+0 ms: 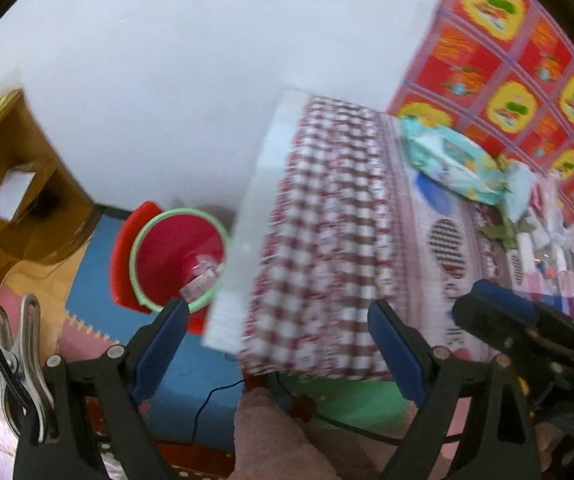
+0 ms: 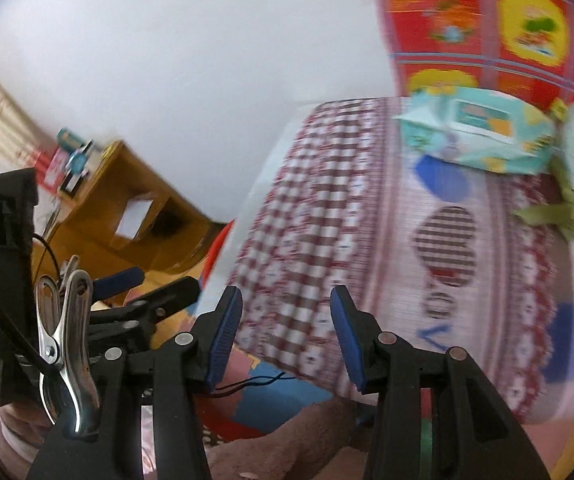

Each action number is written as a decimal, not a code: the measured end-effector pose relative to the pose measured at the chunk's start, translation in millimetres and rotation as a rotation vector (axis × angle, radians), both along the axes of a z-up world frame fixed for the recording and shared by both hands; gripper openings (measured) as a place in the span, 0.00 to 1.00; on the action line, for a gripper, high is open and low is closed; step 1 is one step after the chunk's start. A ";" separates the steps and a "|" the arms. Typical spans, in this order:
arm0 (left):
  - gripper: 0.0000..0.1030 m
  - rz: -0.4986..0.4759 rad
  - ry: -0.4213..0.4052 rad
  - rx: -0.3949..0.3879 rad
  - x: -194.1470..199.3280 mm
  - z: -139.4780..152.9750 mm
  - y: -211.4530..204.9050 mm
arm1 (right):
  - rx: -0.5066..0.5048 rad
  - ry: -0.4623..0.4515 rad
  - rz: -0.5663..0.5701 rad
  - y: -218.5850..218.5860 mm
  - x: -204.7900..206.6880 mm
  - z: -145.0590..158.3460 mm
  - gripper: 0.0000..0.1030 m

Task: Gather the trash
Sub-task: 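Move both grippers away from the bucket back toward the bed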

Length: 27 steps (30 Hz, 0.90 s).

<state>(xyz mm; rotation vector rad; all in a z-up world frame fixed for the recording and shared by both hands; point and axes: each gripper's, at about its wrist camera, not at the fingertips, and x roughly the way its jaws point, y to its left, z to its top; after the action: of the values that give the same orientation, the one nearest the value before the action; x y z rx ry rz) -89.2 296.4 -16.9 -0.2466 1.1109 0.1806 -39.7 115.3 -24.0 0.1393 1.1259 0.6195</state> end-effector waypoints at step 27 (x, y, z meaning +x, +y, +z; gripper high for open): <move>0.86 -0.562 0.006 -0.015 101.7 -3.0 -171.8 | -0.069 0.007 -0.554 -192.1 18.9 11.1 0.46</move>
<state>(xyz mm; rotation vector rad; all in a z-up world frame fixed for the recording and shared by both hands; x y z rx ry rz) 12.5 124.7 -19.8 0.0593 1.1470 -0.3272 -20.8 -76.8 -13.0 0.3783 1.0525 0.0867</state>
